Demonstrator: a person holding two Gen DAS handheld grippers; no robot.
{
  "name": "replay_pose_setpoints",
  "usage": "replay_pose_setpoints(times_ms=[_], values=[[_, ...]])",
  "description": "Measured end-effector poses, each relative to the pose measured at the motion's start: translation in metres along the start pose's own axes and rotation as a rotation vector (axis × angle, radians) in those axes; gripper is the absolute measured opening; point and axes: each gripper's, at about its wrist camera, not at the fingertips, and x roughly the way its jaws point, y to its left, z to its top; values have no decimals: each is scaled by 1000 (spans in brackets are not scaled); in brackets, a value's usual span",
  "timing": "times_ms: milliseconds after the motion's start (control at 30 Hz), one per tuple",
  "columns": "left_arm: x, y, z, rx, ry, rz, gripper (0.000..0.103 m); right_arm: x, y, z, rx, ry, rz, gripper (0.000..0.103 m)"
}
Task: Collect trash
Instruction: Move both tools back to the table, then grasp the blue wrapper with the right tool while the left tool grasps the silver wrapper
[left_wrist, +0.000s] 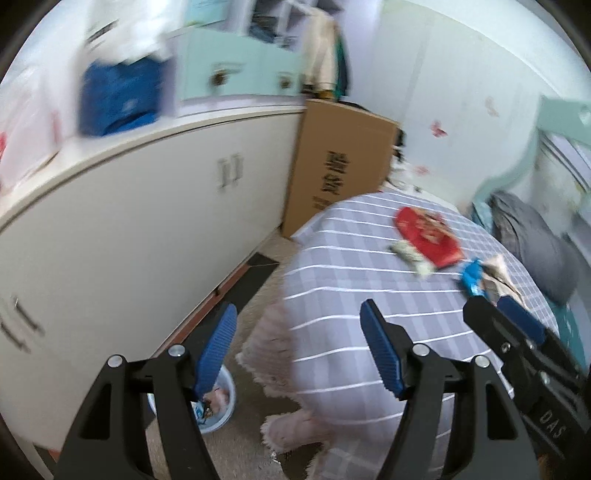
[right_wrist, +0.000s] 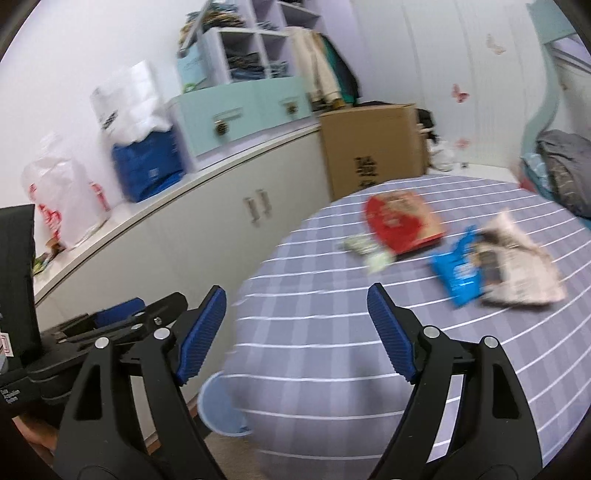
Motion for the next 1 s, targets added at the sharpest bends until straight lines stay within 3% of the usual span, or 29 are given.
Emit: replay_pose_setpoints(times_ms=[333, 533, 767, 1000], values=[[57, -116, 21, 180, 57, -82, 68, -8, -124, 23, 98, 40, -147, 78], [103, -128, 29, 131, 137, -83, 68, 5, -158, 23, 118, 73, -153, 78], [143, -125, 40, 81, 171, -48, 67, 27, -159, 33, 80, 130, -96, 78], [165, -119, 43, 50, 185, -49, 30, 59, -138, 30, -37, 225, -68, 77]])
